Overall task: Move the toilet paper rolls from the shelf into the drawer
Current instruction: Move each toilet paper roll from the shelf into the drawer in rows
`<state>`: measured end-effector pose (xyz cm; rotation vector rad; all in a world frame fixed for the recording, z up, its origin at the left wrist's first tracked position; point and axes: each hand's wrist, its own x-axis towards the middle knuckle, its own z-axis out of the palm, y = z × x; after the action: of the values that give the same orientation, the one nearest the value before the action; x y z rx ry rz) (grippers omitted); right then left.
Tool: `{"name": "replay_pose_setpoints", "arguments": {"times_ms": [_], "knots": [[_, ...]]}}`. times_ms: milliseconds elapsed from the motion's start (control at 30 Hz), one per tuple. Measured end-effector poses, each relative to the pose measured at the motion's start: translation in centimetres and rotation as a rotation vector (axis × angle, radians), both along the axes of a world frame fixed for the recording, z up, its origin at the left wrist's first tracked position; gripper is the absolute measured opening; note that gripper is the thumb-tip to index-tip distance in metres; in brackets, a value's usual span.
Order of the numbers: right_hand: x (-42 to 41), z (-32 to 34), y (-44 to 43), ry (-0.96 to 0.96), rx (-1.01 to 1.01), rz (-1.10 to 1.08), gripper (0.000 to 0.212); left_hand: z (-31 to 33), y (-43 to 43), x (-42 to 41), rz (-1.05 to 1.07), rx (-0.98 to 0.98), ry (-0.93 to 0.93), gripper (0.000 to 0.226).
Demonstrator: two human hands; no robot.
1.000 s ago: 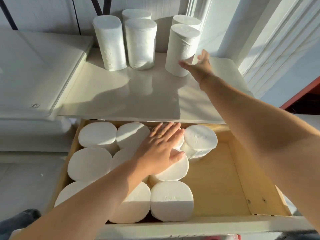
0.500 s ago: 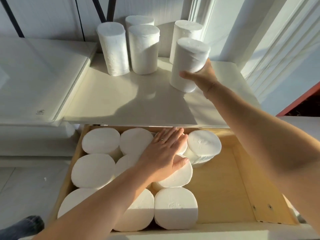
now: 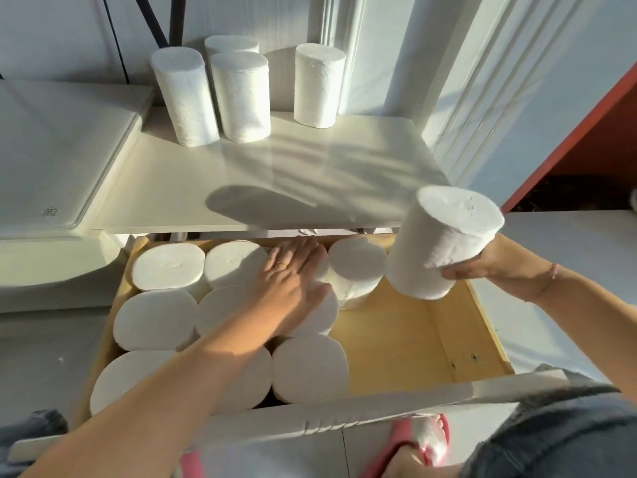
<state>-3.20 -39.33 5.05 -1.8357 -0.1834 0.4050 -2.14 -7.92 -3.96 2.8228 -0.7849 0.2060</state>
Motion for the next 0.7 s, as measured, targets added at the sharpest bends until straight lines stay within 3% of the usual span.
{"name": "replay_pose_setpoints", "arguments": {"times_ms": [133,233,400,600,667,700], "knots": [[-2.7,-2.7,-0.1,0.149,-0.124,0.133,0.072,-0.7,-0.1,0.3,0.056,0.099,0.060,0.070],[-3.5,-5.8,1.4,0.210,-0.199,0.170,0.079,-0.3,0.0,-0.1,0.030,0.012,0.059,0.071],[-3.4,-9.7,2.9,0.171,-0.350,0.158,0.087,-0.2,-0.3,-0.1,0.010,0.006,-0.008,0.063],[-3.6,-10.4,2.4,0.214,-0.516,0.126,0.055,-1.5,0.2,0.1,0.043,-0.023,0.034,0.070],[-3.9,-9.8,2.2,0.341,-0.563,0.165,0.052,-0.8,0.0,0.0,0.034,-0.048,0.031,0.069],[-3.9,-9.3,2.1,0.474,-0.495,0.176,0.054,-0.8,0.0,0.0,0.032,-0.056,0.018,0.068]]}}
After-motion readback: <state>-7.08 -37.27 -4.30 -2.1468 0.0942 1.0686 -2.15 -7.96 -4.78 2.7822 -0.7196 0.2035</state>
